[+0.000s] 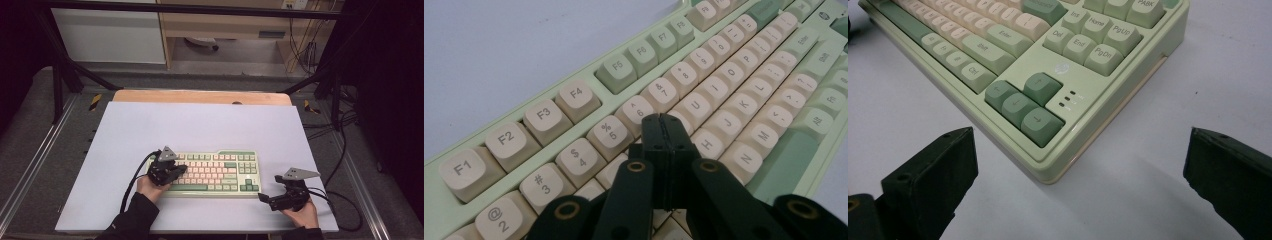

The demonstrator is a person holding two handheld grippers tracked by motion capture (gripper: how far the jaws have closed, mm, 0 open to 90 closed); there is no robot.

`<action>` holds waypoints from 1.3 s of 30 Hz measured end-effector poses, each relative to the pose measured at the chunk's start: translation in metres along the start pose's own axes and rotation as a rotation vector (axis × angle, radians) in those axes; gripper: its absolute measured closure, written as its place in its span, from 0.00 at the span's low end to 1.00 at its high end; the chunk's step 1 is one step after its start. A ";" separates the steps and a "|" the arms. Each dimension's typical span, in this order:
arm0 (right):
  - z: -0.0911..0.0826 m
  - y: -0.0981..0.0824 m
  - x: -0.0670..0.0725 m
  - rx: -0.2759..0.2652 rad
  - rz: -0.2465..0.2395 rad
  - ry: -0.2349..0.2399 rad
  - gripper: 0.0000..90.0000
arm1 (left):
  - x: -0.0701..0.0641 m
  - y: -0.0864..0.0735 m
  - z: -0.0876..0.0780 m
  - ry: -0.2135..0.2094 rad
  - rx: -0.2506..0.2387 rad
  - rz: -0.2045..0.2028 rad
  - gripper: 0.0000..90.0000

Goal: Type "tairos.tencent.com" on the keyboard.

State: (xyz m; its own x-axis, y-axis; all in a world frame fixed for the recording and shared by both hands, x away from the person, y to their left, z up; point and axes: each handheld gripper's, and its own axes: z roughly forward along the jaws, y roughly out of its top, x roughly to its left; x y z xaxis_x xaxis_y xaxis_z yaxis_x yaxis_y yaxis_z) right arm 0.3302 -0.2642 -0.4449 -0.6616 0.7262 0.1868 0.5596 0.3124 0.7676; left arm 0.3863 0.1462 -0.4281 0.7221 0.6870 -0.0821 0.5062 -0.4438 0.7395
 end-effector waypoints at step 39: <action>0.001 0.000 0.000 0.004 -0.004 0.001 0.02 | 0.016 -0.021 -0.049 0.015 -0.041 -0.006 1.00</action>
State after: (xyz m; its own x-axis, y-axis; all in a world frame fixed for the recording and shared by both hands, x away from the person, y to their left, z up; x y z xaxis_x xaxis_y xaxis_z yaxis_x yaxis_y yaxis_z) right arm 0.3300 -0.2636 -0.4456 -0.6643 0.7245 0.1839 0.5586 0.3177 0.7662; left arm 0.3639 0.1946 -0.4120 0.7116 0.6984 -0.0768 0.4907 -0.4159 0.7657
